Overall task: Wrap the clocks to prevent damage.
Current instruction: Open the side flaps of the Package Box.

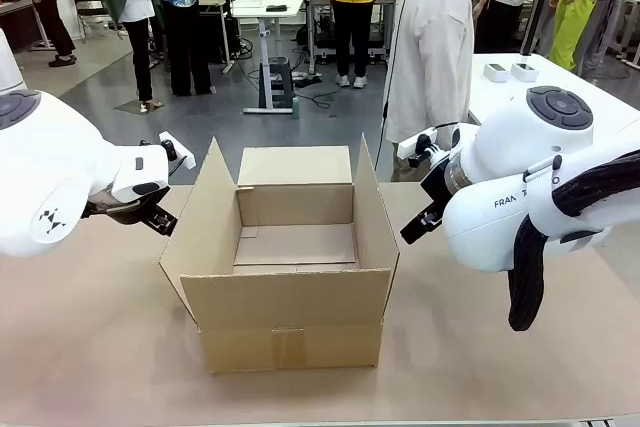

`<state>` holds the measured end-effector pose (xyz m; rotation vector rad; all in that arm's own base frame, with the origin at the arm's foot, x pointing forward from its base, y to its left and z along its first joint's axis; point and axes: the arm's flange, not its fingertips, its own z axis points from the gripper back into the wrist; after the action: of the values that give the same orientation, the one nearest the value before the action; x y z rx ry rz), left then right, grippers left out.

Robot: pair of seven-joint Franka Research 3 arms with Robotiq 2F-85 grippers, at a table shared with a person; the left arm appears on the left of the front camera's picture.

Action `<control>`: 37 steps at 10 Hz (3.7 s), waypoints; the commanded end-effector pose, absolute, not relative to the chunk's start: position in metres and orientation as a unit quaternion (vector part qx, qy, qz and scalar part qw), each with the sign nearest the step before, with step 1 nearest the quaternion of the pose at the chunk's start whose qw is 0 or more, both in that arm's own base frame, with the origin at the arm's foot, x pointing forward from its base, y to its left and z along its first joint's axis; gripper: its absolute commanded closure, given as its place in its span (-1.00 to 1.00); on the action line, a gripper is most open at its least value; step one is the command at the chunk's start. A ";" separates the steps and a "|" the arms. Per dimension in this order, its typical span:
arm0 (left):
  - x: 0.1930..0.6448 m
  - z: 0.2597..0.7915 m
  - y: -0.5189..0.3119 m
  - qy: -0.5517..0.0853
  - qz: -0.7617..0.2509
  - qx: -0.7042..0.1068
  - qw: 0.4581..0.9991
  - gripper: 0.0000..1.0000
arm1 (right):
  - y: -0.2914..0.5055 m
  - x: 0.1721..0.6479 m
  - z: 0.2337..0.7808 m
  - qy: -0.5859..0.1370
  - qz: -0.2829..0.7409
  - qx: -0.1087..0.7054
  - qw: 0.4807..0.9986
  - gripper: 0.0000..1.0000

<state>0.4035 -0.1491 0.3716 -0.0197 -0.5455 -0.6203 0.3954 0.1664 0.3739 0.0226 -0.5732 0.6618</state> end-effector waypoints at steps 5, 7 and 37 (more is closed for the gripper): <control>0.392 0.418 -0.136 -0.275 -0.310 0.036 0.909 -1.00 | 0.170 0.376 0.418 -0.289 0.326 -0.018 0.900 -1.00; 0.366 0.488 -0.109 -0.256 -0.330 0.046 0.907 -1.00 | 0.162 0.337 0.496 -0.295 0.311 -0.060 0.902 -1.00; 0.348 0.605 0.077 -0.310 -0.493 -0.273 0.766 -1.00 | -0.025 0.320 0.627 -0.372 0.475 0.222 0.766 -1.00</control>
<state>0.3480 0.0771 0.6040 -0.5940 -0.6680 -1.0696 0.3190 -0.0243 0.6269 0.4889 -0.7956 1.0357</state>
